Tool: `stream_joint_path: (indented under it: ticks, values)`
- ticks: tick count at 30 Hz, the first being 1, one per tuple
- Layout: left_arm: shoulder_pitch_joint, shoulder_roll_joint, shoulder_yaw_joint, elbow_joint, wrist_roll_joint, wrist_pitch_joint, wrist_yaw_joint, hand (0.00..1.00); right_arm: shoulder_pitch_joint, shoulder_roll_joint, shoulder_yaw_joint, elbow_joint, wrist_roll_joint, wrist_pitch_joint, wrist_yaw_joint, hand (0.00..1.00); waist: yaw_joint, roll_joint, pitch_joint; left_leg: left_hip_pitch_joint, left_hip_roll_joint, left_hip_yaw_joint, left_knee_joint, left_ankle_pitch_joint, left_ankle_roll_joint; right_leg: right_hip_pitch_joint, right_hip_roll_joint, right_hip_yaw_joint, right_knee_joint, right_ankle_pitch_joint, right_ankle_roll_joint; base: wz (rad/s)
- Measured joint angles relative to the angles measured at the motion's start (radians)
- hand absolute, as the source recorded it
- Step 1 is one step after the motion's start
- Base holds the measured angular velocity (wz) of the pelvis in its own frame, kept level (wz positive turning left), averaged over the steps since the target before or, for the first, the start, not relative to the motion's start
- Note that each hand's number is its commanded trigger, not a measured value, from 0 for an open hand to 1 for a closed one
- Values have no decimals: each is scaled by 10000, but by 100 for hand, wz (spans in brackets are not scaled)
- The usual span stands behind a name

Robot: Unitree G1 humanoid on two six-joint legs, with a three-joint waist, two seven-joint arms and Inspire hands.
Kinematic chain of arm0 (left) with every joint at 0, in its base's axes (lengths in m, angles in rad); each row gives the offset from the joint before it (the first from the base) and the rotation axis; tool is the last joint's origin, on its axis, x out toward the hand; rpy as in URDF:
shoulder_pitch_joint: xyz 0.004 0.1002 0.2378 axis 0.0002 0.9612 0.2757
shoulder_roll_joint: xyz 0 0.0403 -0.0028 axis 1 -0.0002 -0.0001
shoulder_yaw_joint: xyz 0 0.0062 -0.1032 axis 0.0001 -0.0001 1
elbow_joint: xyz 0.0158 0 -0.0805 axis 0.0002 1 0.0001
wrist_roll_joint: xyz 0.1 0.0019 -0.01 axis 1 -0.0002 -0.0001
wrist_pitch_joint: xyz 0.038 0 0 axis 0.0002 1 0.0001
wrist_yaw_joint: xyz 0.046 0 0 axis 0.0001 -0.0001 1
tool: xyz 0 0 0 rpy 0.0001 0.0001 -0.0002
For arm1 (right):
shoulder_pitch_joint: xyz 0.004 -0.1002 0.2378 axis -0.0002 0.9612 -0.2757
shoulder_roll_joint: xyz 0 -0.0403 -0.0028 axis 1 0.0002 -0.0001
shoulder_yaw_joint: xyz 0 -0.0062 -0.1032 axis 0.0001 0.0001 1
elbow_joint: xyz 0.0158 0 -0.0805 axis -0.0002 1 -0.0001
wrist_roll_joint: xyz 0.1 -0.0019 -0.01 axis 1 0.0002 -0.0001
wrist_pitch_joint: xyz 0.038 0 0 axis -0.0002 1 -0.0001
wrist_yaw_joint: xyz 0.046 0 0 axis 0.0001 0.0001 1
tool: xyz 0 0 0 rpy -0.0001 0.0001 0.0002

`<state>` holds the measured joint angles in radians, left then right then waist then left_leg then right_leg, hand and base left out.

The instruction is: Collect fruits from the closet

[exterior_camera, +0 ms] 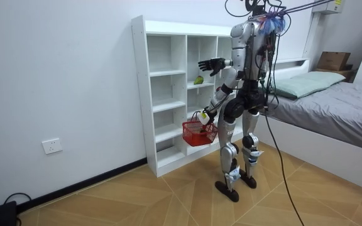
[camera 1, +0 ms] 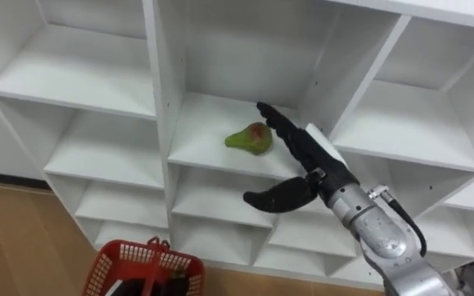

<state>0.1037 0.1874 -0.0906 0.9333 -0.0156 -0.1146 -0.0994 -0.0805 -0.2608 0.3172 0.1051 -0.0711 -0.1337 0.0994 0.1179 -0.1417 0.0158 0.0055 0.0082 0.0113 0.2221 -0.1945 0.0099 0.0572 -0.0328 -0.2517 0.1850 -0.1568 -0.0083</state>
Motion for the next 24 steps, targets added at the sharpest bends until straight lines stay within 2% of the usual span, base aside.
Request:
stream_joint_path:
  ticks: [4,5,8,11,18,24]
  values:
    - [-12,124,113,-206,106,1,-149,100,-262,-207,-207,79,284,-47,-355,0,273,-100,32,-222,-10,-189,176,-38,-9,-88,7,-27,-2,0,0,11]
    - [-13,188,181,-242,215,-2,-187,100,-322,-235,-355,180,276,-73,-400,0,286,-156,19,-321,-28,-248,207,-37,-8,-141,6,-42,2,0,0,12]
    - [-42,423,120,-259,359,1,-250,100,-1091,-234,-435,960,301,-168,-667,0,157,-242,24,-696,-71,-443,458,-36,-6,-296,-19,-288,23,9,-14,22]
    - [-163,515,69,-265,699,9,-397,100,-1853,-238,-536,1807,372,-191,-775,0,240,-249,25,-887,-68,-547,520,-15,-4,-399,-41,-521,28,20,-30,16]
    - [-418,607,-36,-196,891,51,-669,100,-3042,-278,-541,3519,473,-270,-1250,0,515,-279,27,-1192,-68,-713,531,25,-33,-707,-34,-575,44,28,-44,6]
    - [-616,593,-113,-115,888,232,-604,100,-3442,-295,-520,4299,677,-265,-1678,0,562,-288,42,-1522,-125,-885,704,37,-26,-930,-107,-610,55,24,-38,9]
